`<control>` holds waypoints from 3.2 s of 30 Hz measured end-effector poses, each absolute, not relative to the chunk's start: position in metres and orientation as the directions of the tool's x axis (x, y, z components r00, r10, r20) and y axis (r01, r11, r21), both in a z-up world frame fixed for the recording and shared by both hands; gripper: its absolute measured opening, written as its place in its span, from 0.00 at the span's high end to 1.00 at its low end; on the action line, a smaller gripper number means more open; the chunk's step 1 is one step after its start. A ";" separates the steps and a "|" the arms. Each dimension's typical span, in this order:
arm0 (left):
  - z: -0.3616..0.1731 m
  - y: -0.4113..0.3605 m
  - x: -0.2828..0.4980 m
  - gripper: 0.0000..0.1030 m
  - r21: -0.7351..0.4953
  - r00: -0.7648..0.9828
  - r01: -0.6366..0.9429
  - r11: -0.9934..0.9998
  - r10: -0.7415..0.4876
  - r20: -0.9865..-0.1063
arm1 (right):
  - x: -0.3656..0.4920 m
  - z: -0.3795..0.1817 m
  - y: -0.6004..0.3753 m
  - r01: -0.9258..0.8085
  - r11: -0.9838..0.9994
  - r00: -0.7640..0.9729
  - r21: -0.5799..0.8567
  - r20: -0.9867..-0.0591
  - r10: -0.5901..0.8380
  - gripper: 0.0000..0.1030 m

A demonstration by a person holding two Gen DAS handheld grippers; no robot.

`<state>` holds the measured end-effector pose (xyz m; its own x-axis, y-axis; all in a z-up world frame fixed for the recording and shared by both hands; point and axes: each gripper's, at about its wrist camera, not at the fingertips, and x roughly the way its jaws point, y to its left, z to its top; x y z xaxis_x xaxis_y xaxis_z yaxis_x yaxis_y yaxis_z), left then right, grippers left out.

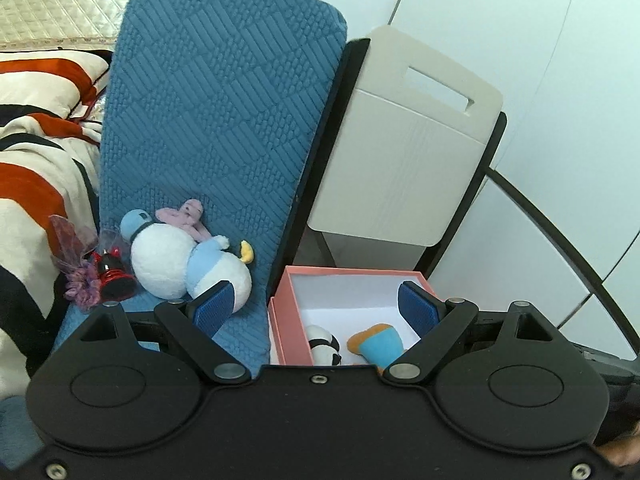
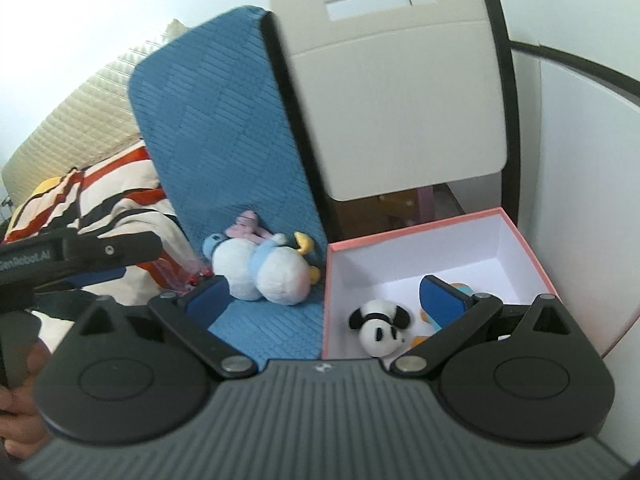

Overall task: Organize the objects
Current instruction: 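Withdraw both tools from the box back toward the cushion, then grasp the red devil figure with the left tool while the right tool grasps the pink bunny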

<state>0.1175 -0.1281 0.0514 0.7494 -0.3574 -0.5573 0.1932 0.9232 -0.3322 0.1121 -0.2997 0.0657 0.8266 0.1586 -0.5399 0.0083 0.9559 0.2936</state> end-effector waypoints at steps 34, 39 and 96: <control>0.004 -0.012 0.046 0.14 -0.339 0.813 0.051 0.939 -0.236 -0.532 | 0.094 0.041 -0.182 -0.121 0.959 0.851 0.257 -0.470 0.233 0.00; -0.008 -0.002 0.055 0.14 -0.338 0.824 0.022 0.941 -0.208 -0.528 | 0.105 0.027 -0.182 -0.146 0.955 0.858 0.259 -0.448 0.253 0.00; -0.193 0.059 0.323 0.19 -0.334 0.640 -0.172 0.927 -0.152 -0.753 | 0.321 -0.067 -0.167 -0.229 0.928 0.816 0.294 -0.462 0.348 0.34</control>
